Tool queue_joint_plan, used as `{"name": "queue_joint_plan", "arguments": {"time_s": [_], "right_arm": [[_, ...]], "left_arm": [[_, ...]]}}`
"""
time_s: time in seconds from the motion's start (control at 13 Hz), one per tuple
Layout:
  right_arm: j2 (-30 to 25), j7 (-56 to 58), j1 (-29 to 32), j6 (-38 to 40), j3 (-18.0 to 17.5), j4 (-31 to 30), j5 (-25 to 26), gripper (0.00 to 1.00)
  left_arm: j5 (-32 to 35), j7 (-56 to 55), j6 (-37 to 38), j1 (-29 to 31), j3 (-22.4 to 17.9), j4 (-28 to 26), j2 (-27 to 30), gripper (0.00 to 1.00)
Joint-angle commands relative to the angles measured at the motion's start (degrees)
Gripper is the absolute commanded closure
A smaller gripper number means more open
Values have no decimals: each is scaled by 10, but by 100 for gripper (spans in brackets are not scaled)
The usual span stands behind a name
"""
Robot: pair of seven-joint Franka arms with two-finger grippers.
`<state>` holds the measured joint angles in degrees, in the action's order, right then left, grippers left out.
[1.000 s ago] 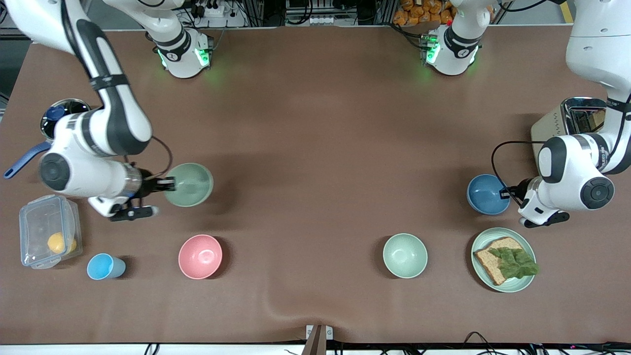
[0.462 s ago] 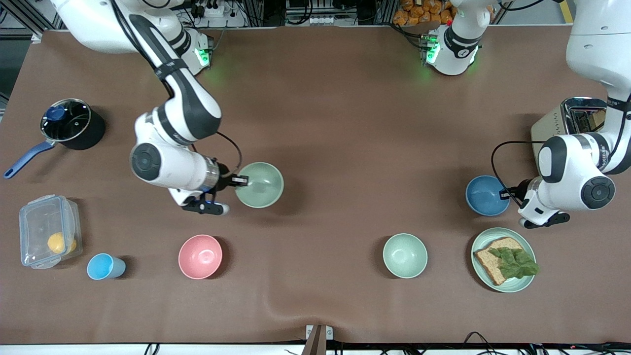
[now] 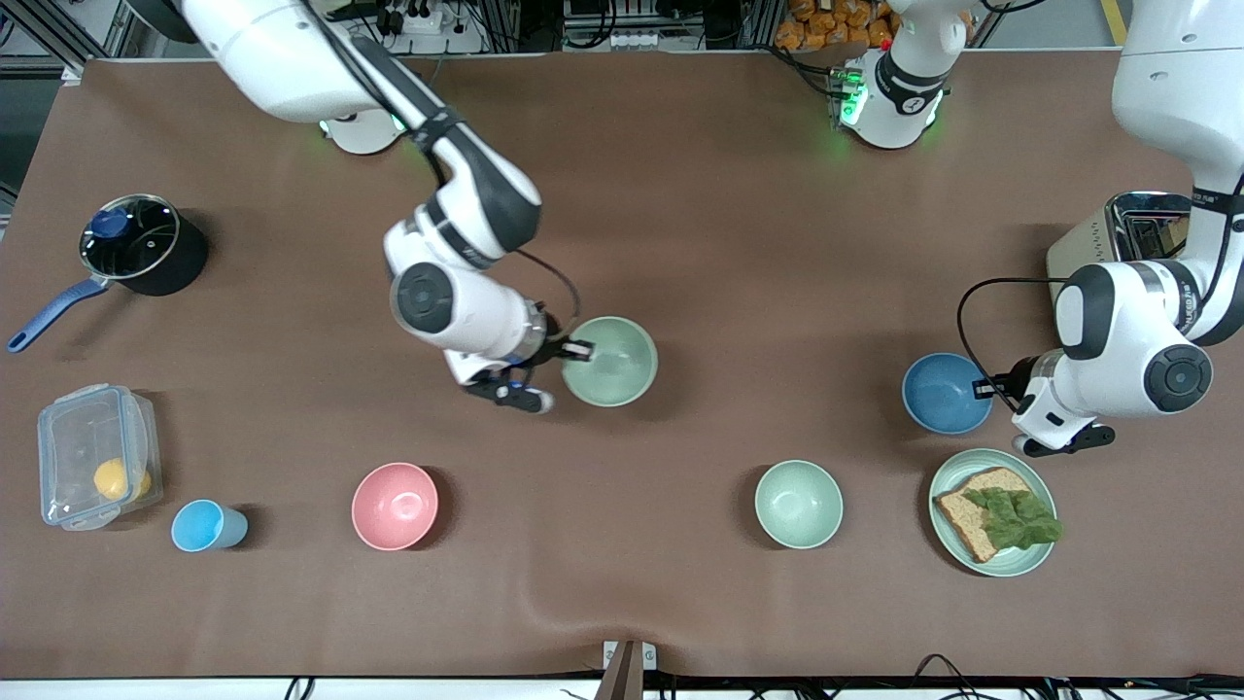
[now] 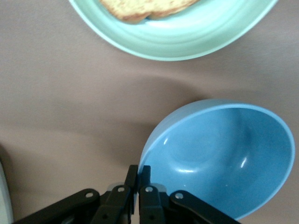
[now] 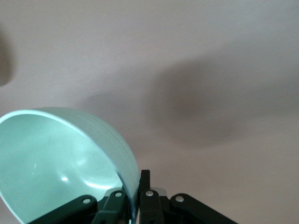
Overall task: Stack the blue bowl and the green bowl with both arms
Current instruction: 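Slide the green bowl with the right gripper toward the table middle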
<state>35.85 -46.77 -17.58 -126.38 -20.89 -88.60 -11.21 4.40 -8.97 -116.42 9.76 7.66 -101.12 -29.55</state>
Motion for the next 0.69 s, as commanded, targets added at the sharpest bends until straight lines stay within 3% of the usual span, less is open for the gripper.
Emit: {"name": "queue_joint_plan", "arguments": {"time_s": [0.0,0.38,0.62], "right_arm": [[41,-35,-23,-36,6,31,-7,100],[93,-65,-70,-137,8,34,-1,100],[121,-65,-107,-181,31,41,-1,100]], "left_arm": [[-11,-4,19,0,7,13,10,100],[-11,-4,30,1,15,25,10,100],[-11,-4,30,0,17,25,13,100]]}}
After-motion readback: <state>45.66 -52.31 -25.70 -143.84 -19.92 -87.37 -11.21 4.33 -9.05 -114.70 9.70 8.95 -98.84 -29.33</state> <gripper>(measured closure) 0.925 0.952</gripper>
